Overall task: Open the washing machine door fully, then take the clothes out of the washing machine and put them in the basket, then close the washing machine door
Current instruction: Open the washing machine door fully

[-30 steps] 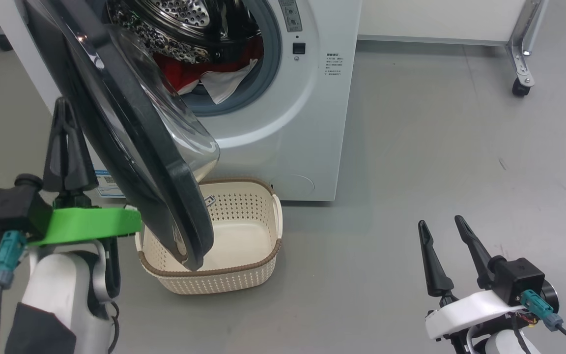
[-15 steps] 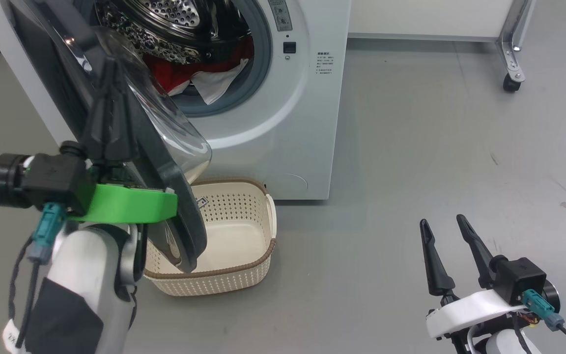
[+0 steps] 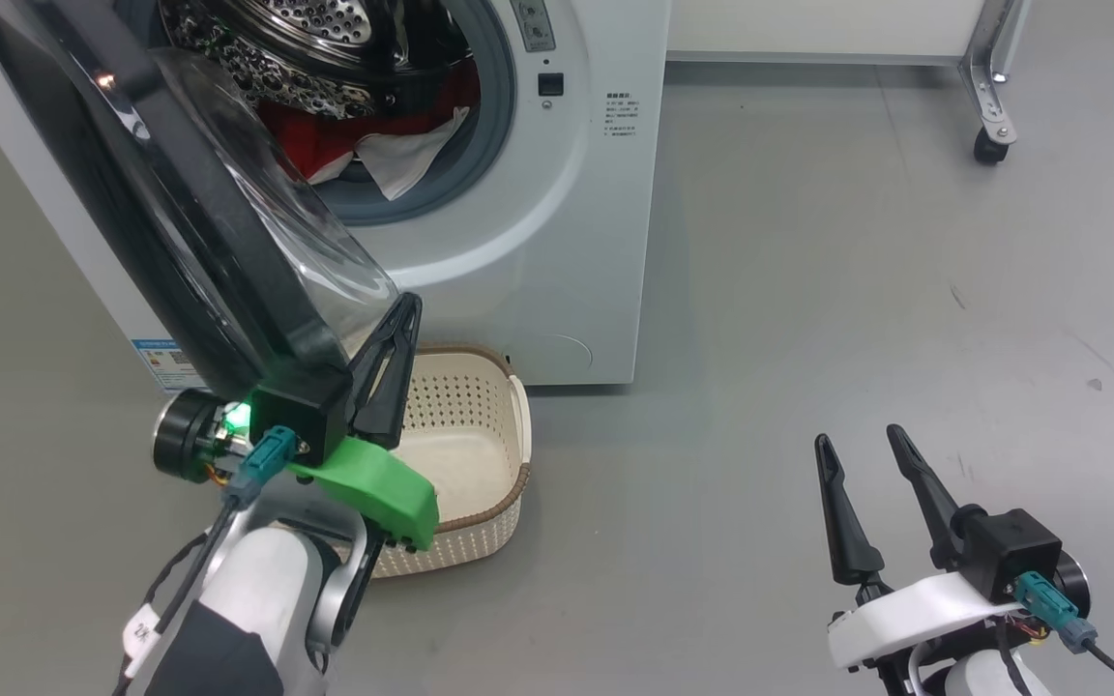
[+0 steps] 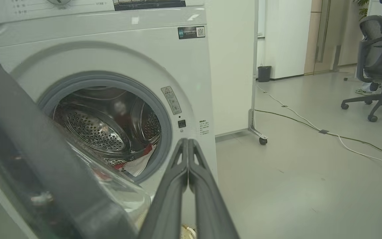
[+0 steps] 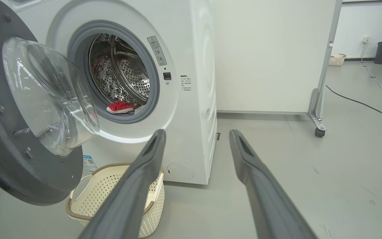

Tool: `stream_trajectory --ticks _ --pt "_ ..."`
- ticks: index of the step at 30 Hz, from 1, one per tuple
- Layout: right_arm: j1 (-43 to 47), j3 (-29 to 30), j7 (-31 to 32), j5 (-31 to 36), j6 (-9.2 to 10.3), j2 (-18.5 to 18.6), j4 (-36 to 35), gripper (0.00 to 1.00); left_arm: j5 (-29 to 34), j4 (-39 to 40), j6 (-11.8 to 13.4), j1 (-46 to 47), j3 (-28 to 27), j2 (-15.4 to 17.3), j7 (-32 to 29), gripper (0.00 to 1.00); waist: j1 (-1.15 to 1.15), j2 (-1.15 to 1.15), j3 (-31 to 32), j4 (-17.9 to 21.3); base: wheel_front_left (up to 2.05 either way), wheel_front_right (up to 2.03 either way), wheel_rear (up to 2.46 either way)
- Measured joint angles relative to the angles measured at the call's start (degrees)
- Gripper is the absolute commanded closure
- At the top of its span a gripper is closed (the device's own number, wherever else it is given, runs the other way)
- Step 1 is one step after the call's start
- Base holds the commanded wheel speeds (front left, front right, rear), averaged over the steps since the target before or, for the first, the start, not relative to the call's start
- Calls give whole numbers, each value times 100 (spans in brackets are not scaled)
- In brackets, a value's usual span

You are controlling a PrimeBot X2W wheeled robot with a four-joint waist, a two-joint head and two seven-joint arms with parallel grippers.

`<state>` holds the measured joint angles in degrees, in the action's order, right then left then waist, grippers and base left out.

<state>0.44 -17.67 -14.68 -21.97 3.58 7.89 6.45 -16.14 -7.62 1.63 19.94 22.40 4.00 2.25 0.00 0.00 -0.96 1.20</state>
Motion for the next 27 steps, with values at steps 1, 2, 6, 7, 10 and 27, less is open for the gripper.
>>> stream_trajectory --ticks 1,2,6,7,10,27 --pt "0 -1 0 1 -10 -12 4 0 -7 -62 -1 -38 18 -1 -38 100 0 0 -11 18 0 0 0" --pt "0 -1 0 1 -27 -22 7 0 -26 -129 -1 -64 26 -2 -66 100 0 0 -23 37 0 0 0" --pt "-4 3 0 15 -49 -36 21 0 -77 -408 -1 -154 19 -7 -167 100 0 0 -68 114 0 0 0" --pt "-5 5 0 33 -51 -43 25 0 -108 -479 -1 -172 4 -8 -169 100 0 0 -79 134 0 0 0" --pt "-7 22 0 42 -60 -55 34 0 -229 -635 1 -211 -35 -18 -178 100 0 0 -113 186 0 0 0" --pt "-15 159 0 82 -133 -88 121 0 -403 -1355 119 -225 -370 -102 -138 100 0 0 -168 299 0 0 0"
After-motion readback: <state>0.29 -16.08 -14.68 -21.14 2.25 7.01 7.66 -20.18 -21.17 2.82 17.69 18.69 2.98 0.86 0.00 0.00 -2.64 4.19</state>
